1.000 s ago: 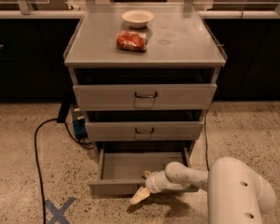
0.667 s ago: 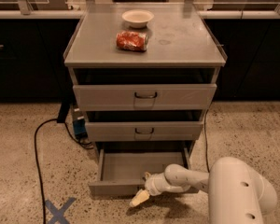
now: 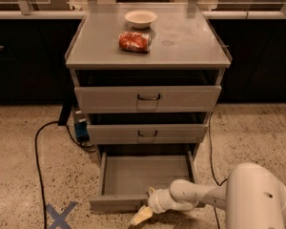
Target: Open bottom drawer
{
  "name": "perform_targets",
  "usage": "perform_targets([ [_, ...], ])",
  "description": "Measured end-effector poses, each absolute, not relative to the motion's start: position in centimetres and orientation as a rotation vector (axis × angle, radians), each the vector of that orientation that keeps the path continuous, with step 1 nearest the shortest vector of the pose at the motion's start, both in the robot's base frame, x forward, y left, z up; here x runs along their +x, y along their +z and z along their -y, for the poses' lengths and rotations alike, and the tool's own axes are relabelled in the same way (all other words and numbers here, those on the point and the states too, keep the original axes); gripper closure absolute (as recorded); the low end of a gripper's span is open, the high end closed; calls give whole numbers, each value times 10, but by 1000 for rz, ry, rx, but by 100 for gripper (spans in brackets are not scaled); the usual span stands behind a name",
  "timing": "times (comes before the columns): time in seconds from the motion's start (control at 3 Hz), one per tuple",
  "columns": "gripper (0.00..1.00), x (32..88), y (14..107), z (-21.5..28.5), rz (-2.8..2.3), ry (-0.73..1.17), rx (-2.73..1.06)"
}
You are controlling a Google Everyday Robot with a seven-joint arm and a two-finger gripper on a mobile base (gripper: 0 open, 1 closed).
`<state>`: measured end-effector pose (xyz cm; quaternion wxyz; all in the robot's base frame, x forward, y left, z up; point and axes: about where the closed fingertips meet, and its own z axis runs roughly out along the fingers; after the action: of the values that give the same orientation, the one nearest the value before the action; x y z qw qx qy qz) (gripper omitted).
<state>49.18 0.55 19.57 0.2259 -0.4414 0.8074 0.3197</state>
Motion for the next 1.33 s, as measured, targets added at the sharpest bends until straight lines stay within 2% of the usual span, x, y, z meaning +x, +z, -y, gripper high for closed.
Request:
perform_targets([
  [0.33, 0, 466, 199, -7, -2241, 897, -1164],
  [1.33, 0, 467, 202, -10, -2249, 913, -1162],
])
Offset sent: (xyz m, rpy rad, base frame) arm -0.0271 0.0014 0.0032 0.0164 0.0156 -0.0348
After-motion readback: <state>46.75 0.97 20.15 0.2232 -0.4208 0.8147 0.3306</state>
